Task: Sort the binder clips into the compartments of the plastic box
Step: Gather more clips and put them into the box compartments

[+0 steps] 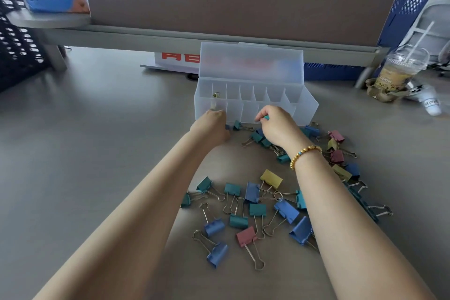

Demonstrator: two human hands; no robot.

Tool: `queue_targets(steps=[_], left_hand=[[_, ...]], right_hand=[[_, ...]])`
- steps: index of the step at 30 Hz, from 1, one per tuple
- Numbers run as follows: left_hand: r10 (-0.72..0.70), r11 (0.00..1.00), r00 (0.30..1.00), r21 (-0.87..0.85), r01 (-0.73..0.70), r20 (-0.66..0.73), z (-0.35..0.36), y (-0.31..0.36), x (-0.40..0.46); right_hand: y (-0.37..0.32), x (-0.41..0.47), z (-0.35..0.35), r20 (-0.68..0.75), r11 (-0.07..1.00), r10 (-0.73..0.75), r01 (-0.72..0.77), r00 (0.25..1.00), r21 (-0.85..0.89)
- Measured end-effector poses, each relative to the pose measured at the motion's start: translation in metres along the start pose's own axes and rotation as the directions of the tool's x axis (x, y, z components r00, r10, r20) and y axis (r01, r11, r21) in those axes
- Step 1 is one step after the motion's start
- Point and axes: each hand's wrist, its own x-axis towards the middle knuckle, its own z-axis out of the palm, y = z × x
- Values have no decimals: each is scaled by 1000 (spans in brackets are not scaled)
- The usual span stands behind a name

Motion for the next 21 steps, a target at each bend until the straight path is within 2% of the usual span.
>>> queue_targets(steps=[3,6,8,13,21], left_hand=[[16,1000,1000,-1,-16,-2,-1,-6,-8],[-27,999,999,33,27,-18,0,-12,-14],[-39,997,999,66,40,-9,2,-13,-15],[-19,1000,999,23,18,29,-4,-14,-13],[6,994,980,107,-28,197,-22,-11,-23]], right_hand=[[-7,-3,5,-11,987,-91,89,996,-134],[-16,-1,12,39,951,-156,161,987,-263],[-22,4,18,104,939,-152,177,983,-294],[-29,10,22,176,932,-123,174,977,-318],[-38,7,20,251,883,-134,231,959,-410]])
